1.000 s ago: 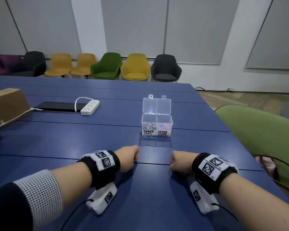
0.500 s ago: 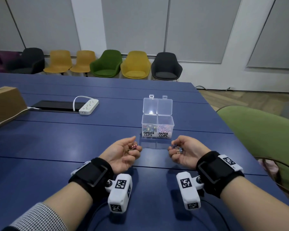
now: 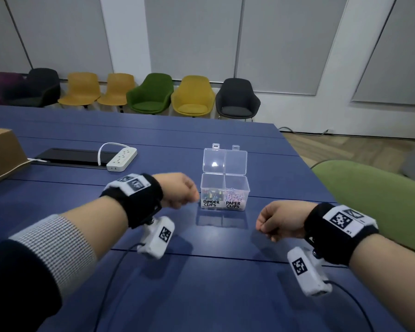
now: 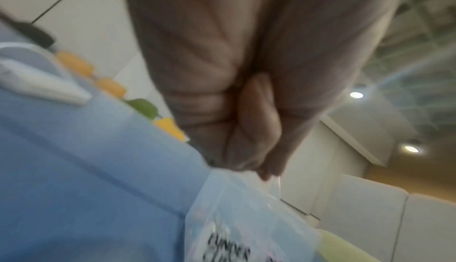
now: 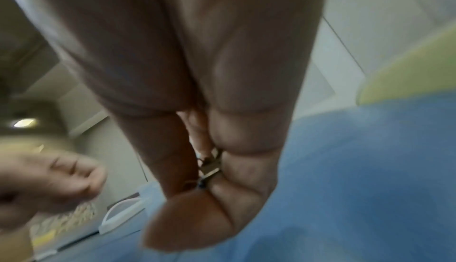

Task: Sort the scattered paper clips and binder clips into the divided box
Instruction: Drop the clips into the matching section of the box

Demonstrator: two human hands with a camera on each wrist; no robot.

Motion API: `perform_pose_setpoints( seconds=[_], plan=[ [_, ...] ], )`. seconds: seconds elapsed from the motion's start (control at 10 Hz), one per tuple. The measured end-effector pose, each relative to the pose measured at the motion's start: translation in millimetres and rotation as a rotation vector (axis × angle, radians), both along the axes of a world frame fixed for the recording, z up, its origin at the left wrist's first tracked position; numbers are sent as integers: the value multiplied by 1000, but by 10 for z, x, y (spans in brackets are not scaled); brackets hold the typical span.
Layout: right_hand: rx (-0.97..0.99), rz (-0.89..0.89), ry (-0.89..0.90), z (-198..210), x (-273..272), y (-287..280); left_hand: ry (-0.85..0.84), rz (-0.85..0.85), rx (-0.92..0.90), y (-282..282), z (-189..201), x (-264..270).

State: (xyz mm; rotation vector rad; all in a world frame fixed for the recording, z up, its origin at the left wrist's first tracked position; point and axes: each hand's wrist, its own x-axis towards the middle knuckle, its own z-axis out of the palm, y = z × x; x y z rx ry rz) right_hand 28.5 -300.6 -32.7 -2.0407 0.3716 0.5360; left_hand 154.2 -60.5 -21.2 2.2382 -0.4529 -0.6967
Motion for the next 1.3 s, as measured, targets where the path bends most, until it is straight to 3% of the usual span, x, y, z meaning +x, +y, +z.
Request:
perform_pose_setpoints(
  seconds=[0.1,0.2,0.3,0.5,0.7,0.8,0.9,1.0,1.2,1.3],
  plan=[
    [-284,30,-117,153,214,4,-372,57,-59,-316,185,158],
    [-343,17,-234,269,406,33,-428,93,-135,-609,137,278],
    [-326,8,-316,331,522,47,-481,86,-93,-779,-25,342],
    [-89,-119,-466,402,753,44,-586,124,-167,-751,-128,336],
    [-29,-137,-459,392,1160,383,-580,225,-297,-452,-224,322],
    [-189,-48,-364,392,1245,553,-571,221,-267,-300,-301,292],
    [-342,-23,-353,427,1221,579,-576,233,-272,-150,-303,275],
    [-496,-73,-450,487,1063,547,-554,236,-314,-3,-249,220],
    [-434,-166,-588,400,360,339,-529,179,-367,277,-140,-51],
    [-616,-152,-683,315,-54,206,-520,241,-462,453,-86,-226]
  ],
)
